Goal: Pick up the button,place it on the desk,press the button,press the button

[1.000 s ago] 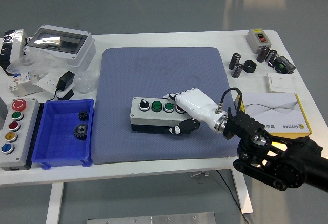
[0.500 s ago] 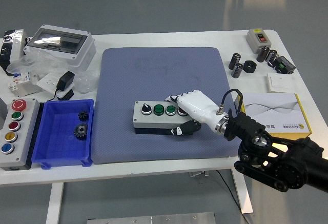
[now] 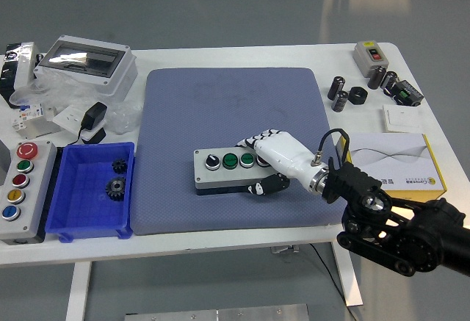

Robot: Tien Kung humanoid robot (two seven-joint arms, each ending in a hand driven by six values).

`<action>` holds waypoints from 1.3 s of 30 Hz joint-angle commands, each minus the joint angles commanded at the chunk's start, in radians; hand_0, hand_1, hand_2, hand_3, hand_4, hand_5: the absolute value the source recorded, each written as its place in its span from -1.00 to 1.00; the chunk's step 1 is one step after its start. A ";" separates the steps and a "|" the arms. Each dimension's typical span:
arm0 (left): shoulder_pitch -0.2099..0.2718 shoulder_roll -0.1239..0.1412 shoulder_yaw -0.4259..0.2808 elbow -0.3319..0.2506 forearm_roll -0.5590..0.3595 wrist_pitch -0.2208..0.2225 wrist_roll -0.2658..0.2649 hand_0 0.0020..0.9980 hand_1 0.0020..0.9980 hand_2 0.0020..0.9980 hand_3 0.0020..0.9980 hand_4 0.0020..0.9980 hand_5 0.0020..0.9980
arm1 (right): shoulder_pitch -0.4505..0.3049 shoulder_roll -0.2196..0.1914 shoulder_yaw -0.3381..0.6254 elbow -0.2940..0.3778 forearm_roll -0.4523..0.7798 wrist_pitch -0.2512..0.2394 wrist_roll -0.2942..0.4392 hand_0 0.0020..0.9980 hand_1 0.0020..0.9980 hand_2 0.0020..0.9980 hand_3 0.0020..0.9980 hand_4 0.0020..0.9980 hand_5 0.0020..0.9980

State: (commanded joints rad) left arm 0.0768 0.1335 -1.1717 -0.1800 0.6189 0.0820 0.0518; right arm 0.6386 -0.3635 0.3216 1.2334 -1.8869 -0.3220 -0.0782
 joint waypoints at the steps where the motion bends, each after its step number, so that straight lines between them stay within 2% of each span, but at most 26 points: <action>1: 0.001 0.000 0.000 0.000 0.000 0.000 0.000 0.29 0.25 0.24 0.39 0.47 -0.68 | 0.000 -0.001 0.000 0.002 0.005 0.001 0.000 0.67 0.57 0.57 0.69 0.25 -0.89; 15: 0.000 0.002 -0.001 0.000 0.001 -0.003 -0.002 0.29 0.25 0.24 0.39 0.47 -0.68 | -0.001 -0.005 0.012 0.009 0.051 0.021 -0.006 0.67 0.57 0.58 0.74 0.32 -0.82; 24: -0.002 0.004 -0.032 0.000 0.029 -0.015 -0.012 0.29 0.25 0.24 0.39 0.47 -0.68 | -0.003 -0.008 0.030 0.014 0.056 0.044 -0.014 0.66 0.57 0.60 0.76 0.35 -0.81; 25: -0.002 0.004 -0.036 0.000 0.034 -0.018 -0.012 0.29 0.25 0.24 0.38 0.47 -0.68 | -0.003 -0.009 0.032 0.015 0.059 0.047 -0.014 0.66 0.58 0.61 0.78 0.45 -0.72; 36: -0.002 0.005 -0.042 0.000 0.043 -0.029 -0.016 0.29 0.25 0.24 0.38 0.47 -0.69 | -0.003 -0.017 0.034 0.025 0.077 0.064 -0.015 0.67 0.58 0.64 0.82 0.48 -0.70; 37: -0.002 0.005 -0.042 0.000 0.043 -0.029 -0.016 0.29 0.25 0.24 0.38 0.49 -0.69 | -0.003 -0.018 0.034 0.026 0.078 0.065 -0.015 0.69 0.66 0.77 0.94 0.63 -0.56; 39: -0.002 0.005 -0.041 0.000 0.043 -0.030 -0.017 0.29 0.25 0.24 0.38 0.49 -0.69 | -0.002 -0.019 0.033 0.027 0.079 0.066 -0.015 0.69 0.66 0.77 0.94 0.63 -0.56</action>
State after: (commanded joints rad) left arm 0.0745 0.1381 -1.2131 -0.1800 0.6614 0.0516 0.0350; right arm 0.6363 -0.3830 0.3544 1.2599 -1.8077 -0.2563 -0.0934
